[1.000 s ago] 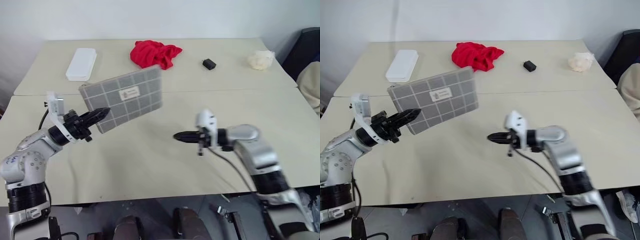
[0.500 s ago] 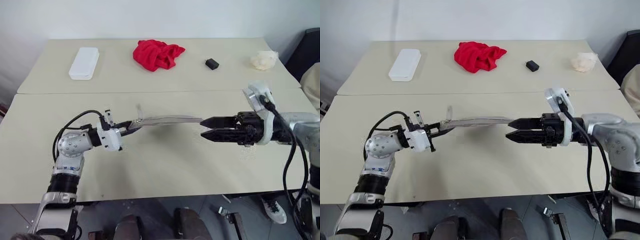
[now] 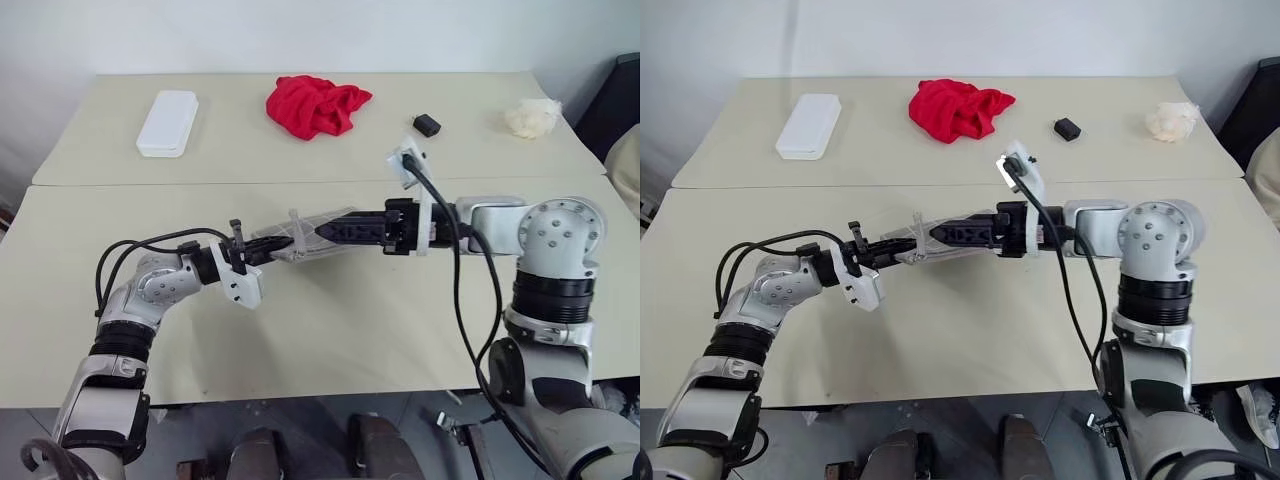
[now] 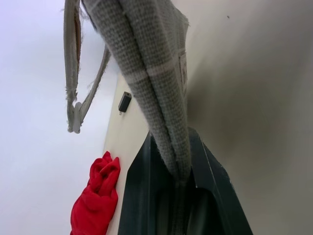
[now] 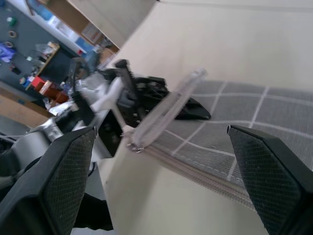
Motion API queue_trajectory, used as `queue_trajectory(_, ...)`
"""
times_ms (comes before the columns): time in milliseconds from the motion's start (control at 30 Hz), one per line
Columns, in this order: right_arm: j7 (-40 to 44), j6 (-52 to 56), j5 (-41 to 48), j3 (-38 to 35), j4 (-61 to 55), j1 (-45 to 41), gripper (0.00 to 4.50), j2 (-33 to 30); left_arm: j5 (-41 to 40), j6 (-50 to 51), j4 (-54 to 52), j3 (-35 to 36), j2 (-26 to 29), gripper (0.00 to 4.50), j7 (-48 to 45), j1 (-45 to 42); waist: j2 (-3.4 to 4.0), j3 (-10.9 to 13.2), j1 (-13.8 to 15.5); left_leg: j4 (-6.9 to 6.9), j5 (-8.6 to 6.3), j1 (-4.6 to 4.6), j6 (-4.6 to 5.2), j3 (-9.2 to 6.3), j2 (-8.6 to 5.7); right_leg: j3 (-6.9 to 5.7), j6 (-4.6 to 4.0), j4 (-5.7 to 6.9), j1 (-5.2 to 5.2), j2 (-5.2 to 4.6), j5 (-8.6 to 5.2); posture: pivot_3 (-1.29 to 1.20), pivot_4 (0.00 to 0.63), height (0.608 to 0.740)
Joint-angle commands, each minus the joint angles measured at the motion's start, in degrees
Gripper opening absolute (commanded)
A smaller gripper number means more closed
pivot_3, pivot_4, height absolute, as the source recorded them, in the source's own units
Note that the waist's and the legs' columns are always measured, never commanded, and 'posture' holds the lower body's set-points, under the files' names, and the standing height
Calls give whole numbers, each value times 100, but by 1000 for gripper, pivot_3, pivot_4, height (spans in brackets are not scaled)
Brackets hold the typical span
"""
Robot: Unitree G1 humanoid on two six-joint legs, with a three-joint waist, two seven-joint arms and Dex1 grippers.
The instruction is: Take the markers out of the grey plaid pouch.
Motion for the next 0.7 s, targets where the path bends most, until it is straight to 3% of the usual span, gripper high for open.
queue_trajectory(33,-203,171,14,-90,10,-233,4475,258,134,11,-57,-126,130,0,362,-42,0,0,-12,10,1,-25,-1,0,0,-1,0,10,-27,0,0,0,150,740)
queue_trajectory(433,-518,-730,-877,886,26,-142,4475,888,147,231,-313,-454,304,0,710,-33,1,0,-152,38,1,-50,-1,0,10,-38,-1,29,-47,-4,0,0,150,740)
queue_trajectory(700,-370,-1255,-1161,893,6,-40,1851,766,43,341,-401,-464,444,0,782,-6,1,0,-183,38,1,-50,-1,0,10,-43,-1,29,-47,-4,0,0,150,740)
